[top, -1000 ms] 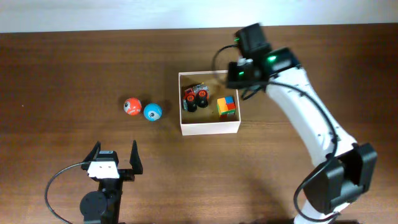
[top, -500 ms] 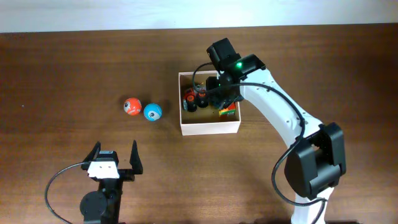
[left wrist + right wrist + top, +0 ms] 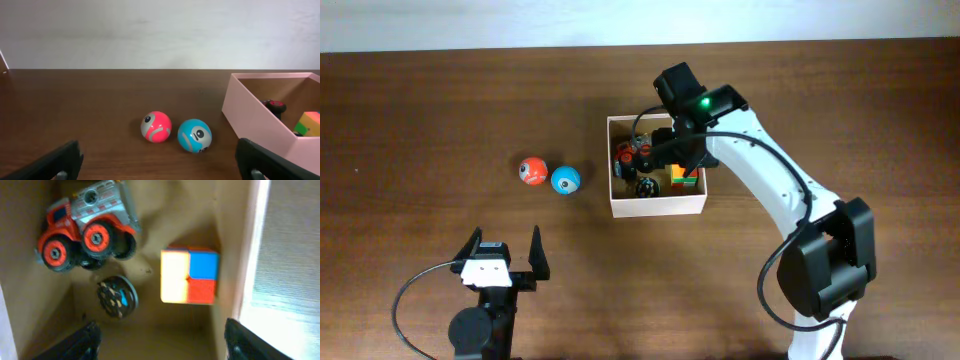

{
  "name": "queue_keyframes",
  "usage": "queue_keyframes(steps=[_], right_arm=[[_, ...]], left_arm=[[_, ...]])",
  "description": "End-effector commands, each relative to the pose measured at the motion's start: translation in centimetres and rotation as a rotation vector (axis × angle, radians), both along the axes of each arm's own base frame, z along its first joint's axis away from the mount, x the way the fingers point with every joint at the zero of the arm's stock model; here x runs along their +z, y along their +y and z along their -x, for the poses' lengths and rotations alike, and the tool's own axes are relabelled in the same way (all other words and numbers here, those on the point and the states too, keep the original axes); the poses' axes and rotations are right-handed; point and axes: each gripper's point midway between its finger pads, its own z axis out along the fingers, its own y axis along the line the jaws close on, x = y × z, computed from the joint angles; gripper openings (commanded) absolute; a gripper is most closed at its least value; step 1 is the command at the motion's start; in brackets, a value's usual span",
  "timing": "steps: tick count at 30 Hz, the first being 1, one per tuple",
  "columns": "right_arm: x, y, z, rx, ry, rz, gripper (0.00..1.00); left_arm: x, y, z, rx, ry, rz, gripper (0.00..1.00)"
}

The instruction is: Pack container

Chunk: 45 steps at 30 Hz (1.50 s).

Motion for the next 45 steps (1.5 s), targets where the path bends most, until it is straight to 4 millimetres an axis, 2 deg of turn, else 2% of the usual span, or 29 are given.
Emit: queue_keyframes(steps=[1,5,11,16,20,22,24,26,27,31,33,37,42,45], right_arm=[[3.8,-0.8,-1.3,-0.013,-0.092,0.045,0.78],[7.5,-1.1,-1.2,0.022,-0.124,0.064,0.82],[12.8,-1.4,0.2,0.039,-0.166,0.055,0.81],[18.2,-3.6,2.7,0.016,-0.251,0.064,0.8],[23.3,-6.4,5.3,-0.032,-0.384,0.071,0.82],[25.7,-8.5,6.8,-0.069,-0.452,0.098,0.86],[27.3,-10.9,8.1,-0.116,-0.496,0.135,0.89],[28.0,-13.1,9.0,-0.164,-0.509,0.155,0.92],[27.9,-15.6,9.4,-0.219,-0.488,0.188,0.93],[26.3,-19.6,8.5,-0.321,-0.424,0.249,0.96],[24.7,-21.3,7.6,-0.359,-0.369,0.244,0.99],[21.1,-22.1,5.0,-0.248,-0.283,0.128,1.0],[16.0,-25.4,2.6,-0.319,-0.198,0.096,0.99],[12.0,-25.8,1.9,-0.326,-0.127,0.089,0.99]], left_arm=[[-0.3,0.2,0.0,0.009,0.003,-0.013,0.99],[-0.3,0.2,0.0,0.01,0.003,-0.013,0.99],[-0.3,0.2,0.0,0.009,0.003,-0.013,0.99],[-0.3,0.2,0.0,0.01,0.003,-0.013,0.99],[-0.3,0.2,0.0,0.01,0.003,-0.013,0.99],[-0.3,0.2,0.0,0.01,0.003,-0.013,0.99],[-0.3,0.2,0.0,0.009,0.003,-0.013,0.99],[-0.3,0.2,0.0,0.009,0.003,-0.013,0.99],[-0.3,0.2,0.0,0.01,0.003,-0.013,0.99],[-0.3,0.2,0.0,0.009,0.003,-0.013,0.99],[-0.3,0.2,0.0,0.01,0.003,-0.013,0.99],[-0.3,0.2,0.0,0.009,0.003,-0.013,0.99],[-0.3,0.2,0.0,0.01,0.003,-0.013,0.99],[-0.3,0.2,0.0,0.01,0.003,-0.013,0.99]])
